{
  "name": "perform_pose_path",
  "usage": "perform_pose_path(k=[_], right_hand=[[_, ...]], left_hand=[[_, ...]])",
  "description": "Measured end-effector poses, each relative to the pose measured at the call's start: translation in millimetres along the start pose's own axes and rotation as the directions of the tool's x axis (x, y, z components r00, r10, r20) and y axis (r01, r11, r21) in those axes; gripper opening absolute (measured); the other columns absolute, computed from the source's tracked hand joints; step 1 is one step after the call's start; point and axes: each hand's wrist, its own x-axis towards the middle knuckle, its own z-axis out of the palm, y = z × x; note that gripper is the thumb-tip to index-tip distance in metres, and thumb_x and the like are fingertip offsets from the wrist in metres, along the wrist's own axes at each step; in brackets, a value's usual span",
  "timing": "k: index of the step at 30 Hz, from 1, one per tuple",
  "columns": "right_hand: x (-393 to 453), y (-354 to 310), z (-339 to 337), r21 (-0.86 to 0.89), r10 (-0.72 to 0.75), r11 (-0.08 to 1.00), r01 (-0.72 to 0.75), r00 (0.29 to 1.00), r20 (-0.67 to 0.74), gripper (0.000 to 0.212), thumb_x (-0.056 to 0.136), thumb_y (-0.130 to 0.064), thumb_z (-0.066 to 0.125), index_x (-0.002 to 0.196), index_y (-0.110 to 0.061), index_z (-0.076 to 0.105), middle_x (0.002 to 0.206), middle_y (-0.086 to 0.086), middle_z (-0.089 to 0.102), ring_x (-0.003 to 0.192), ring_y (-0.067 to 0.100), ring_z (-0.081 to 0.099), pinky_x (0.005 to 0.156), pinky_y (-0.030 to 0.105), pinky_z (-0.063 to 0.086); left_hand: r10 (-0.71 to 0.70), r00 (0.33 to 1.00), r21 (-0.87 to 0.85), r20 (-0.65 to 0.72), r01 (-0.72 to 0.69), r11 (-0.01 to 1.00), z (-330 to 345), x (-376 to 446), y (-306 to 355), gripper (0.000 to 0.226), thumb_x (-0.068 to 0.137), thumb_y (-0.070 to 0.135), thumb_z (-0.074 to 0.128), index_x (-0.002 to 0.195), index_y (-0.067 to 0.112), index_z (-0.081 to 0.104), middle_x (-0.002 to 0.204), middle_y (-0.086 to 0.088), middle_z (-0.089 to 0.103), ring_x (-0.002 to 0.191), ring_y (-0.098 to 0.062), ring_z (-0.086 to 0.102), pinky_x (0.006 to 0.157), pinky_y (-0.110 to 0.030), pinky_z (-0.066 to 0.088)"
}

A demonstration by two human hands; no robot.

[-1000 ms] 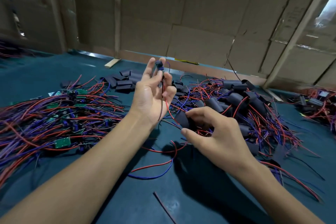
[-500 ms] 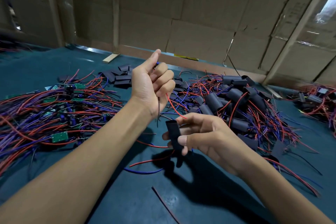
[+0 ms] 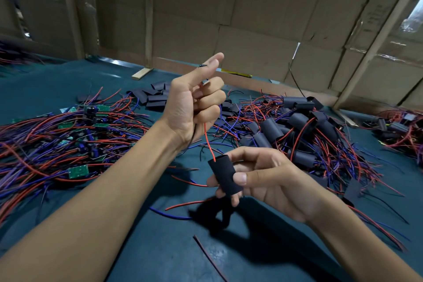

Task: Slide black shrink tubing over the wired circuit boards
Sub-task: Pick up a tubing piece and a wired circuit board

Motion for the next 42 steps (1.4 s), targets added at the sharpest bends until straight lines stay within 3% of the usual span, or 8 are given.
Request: perform_pose_path(k=[7,16,27,30,37,42], right_hand=[[2.5,2.4,0.5,0.030,0.008,1.000,-0.010,0.997,0.083,0.027,0.085,0.004,0.059,0.111,0.001,0.064,0.110,0.036,0.066,0.086,0.036,0.070,0.071,0.037,0.055],[3.7,7.0,2.0,0.093,-0.008,0.996,0.002,0.998,0.063,0.038,0.084,-0.002,0.067,0.120,0.007,0.059,0.115,0.038,0.065,0.088,0.036,0.071,0.073,0.038,0.058],[5.4,12.2,2.3,0.282,0.031,0.954,-0.102,0.969,0.247,0.034,0.093,-0.010,0.067,0.124,0.001,0.062,0.120,0.034,0.064,0.098,0.035,0.071,0.082,0.041,0.058],[7.7,14.5,4.3,0.266,0.036,0.960,-0.082,0.984,0.172,0.028,0.094,-0.007,0.064,0.121,-0.001,0.066,0.116,0.030,0.068,0.090,0.032,0.074,0.075,0.039,0.060],[11.9,17.8,5.8,0.263,0.017,0.965,0.005,0.997,-0.081,0.038,0.087,-0.010,0.068,0.123,-0.003,0.065,0.112,0.024,0.071,0.064,0.025,0.072,0.039,0.027,0.050],[14.2,18.1,6.2,0.269,-0.040,0.959,0.088,0.983,-0.177,0.027,0.083,-0.007,0.071,0.110,-0.007,0.076,0.100,0.019,0.073,0.064,0.024,0.070,0.047,0.029,0.054]], left_hand=[[0.040,0.999,-0.037,-0.017,-0.041,0.998,-3.1,1.2,4.4,0.026,0.098,0.022,0.052,0.124,0.022,0.050,0.063,0.009,0.011,0.044,-0.005,0.010,0.027,-0.014,0.014],[0.093,0.995,0.075,-0.025,-0.091,0.993,8.3,-1.3,-9.3,0.023,0.098,0.022,0.054,0.121,0.023,0.049,0.057,0.011,0.020,0.041,-0.003,0.014,0.032,-0.015,0.011],[0.220,0.967,-0.008,-0.131,-0.223,0.975,16.4,-2.9,-13.1,0.013,0.100,0.021,0.051,0.113,0.019,0.049,0.055,0.009,0.021,0.040,-0.004,0.014,0.032,-0.015,0.013],[0.289,0.945,0.024,-0.150,-0.289,0.957,17.0,-2.7,-13.7,0.009,0.098,0.019,0.052,0.107,0.018,0.052,0.054,0.008,0.021,0.039,-0.005,0.015,0.034,-0.013,0.015],[0.463,0.876,0.148,-0.138,-0.444,0.884,23.4,-3.6,-16.9,0.012,0.095,0.018,0.056,0.104,0.015,0.049,0.054,0.005,0.021,0.037,-0.007,0.015,0.039,-0.012,0.020],[0.528,0.841,0.230,-0.114,-0.495,0.838,25.6,-2.4,-22.3,0.011,0.104,0.019,0.044,0.102,0.009,0.048,0.055,0.002,0.024,0.037,-0.010,0.019,0.041,-0.017,0.025]])
